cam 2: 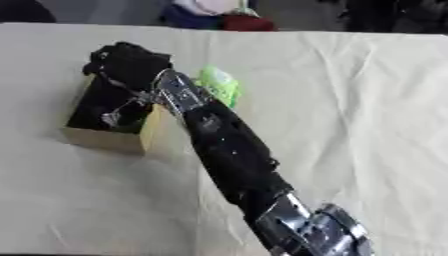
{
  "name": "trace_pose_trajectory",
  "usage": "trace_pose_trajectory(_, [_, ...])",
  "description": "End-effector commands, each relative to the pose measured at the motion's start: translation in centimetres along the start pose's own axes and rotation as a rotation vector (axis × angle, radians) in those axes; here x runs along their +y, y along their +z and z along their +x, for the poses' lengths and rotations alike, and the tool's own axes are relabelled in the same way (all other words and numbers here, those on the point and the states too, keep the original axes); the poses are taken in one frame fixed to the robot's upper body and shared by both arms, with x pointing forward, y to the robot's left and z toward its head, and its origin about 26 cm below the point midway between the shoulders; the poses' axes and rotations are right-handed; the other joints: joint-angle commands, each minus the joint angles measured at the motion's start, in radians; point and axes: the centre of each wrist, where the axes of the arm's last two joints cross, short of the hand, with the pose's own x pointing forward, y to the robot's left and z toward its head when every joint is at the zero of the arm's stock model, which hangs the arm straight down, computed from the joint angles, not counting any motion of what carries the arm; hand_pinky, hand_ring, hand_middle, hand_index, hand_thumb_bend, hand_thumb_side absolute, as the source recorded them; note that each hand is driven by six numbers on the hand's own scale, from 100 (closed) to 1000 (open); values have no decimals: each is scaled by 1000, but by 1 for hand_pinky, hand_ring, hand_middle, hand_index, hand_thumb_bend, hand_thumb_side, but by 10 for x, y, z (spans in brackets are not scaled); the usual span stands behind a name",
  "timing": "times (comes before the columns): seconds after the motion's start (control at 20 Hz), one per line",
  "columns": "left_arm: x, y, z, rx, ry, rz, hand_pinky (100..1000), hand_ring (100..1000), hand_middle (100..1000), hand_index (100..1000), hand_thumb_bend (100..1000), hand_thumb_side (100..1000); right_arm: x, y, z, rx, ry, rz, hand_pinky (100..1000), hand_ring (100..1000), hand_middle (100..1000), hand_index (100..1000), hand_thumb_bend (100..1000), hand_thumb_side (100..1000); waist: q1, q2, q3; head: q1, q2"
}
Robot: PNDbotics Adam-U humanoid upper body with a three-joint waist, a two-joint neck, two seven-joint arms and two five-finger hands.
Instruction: Pick up objects on the table and place them in the box.
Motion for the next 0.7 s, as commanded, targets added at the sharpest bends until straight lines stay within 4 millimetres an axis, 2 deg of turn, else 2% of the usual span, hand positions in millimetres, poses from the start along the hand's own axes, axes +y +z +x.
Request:
trace_pose_trajectory(0.05, [4, -5, 5, -27, -8, -4, 736, 632, 716, 850, 100, 787, -18, -3, -3, 6, 33, -50, 813, 831, 719, 846, 256, 561, 10, -16, -1, -1, 5])
trace_pose_trajectory(0.35, [5, -4, 5, -25, -14, -6, 736, 632, 716, 850, 100, 786, -41, 5, -20, 44, 44, -125, 811, 827, 712, 838, 247, 546, 13, -18, -10, 0, 5])
trace_pose_trajectory(0.7, [6, -4, 4, -22, -26, -10, 737, 632, 717, 850, 100, 787, -61, 35, -70, 149, 69, -85, 812, 830, 716, 840, 234, 589, 13, -19, -24, 8, 5])
